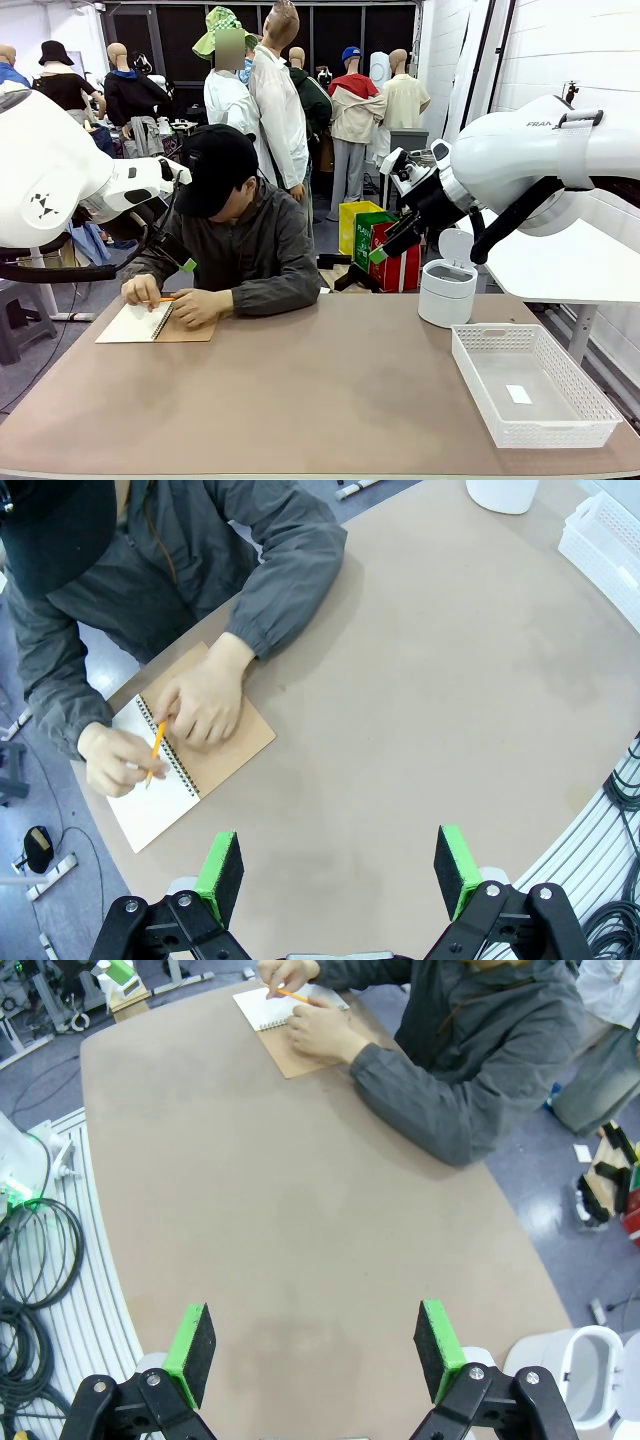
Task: Sort the paper based on its condition.
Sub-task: If a person hands you a paper, place it in the Organizing basket , and if it's crumpled, put it in the Trash can.
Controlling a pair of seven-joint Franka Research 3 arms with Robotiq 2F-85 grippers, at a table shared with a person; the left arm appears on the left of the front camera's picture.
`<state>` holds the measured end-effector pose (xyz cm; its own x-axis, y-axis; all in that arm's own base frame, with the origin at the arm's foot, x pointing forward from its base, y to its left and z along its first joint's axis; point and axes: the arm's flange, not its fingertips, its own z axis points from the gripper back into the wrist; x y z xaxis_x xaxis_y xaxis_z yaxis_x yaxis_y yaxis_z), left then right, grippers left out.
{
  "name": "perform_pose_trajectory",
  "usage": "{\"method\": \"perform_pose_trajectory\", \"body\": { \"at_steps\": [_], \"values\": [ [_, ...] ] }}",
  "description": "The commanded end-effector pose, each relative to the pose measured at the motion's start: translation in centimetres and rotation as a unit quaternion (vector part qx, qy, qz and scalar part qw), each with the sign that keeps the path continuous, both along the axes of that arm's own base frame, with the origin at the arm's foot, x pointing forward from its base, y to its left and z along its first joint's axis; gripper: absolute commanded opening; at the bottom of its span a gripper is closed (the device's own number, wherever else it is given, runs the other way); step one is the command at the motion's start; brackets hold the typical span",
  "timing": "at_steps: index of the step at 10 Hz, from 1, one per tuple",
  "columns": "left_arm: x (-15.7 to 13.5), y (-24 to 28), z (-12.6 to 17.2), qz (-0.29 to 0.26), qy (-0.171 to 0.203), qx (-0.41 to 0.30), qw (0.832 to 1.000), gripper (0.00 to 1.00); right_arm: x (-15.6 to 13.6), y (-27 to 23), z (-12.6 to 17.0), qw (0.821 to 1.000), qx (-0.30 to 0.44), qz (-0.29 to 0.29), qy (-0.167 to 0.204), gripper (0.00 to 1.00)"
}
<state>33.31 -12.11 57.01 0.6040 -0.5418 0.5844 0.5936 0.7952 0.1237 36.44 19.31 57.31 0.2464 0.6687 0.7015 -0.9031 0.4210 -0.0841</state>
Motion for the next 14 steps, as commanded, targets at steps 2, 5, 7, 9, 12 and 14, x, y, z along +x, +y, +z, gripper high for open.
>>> {"method": "perform_pose_trajectory", "body": {
  "at_steps": [2, 5, 7, 9, 12, 14],
  "values": [
    [0.02, 0.12, 0.02, 0.0, 0.001, 0.001, 1.0, 1.0, -0.01, 0.04, 0.07, 1.0, -0.001, -0.001, 0.0, 1.0],
    [0.02, 0.12, 0.02, 0.0, 0.001, 0.001, 1.0, 1.0, -0.01, 0.04, 0.07, 1.0, -0.001, -0.001, 0.0, 1.0],
    [0.02, 0.12, 0.02, 0.0, 0.001, 0.001, 1.0, 1.0, -0.01, 0.04, 0.07, 1.0, -0.001, -0.001, 0.0, 1.0],
    [0.02, 0.12, 0.02, 0.0, 0.001, 0.001, 1.0, 1.0, -0.01, 0.04, 0.07, 1.0, -0.001, -0.001, 0.0, 1.0],
    [0.02, 0.12, 0.02, 0.0, 0.001, 0.001, 1.0, 1.0, -0.01, 0.04, 0.07, 1.0, -0.001, -0.001, 0.0, 1.0],
    [0.02, 0.12, 0.02, 0.0, 0.001, 0.001, 1.0, 1.0, -0.01, 0.04, 0.07, 1.0, -0.001, -0.001, 0.0, 1.0]
  ]
}}
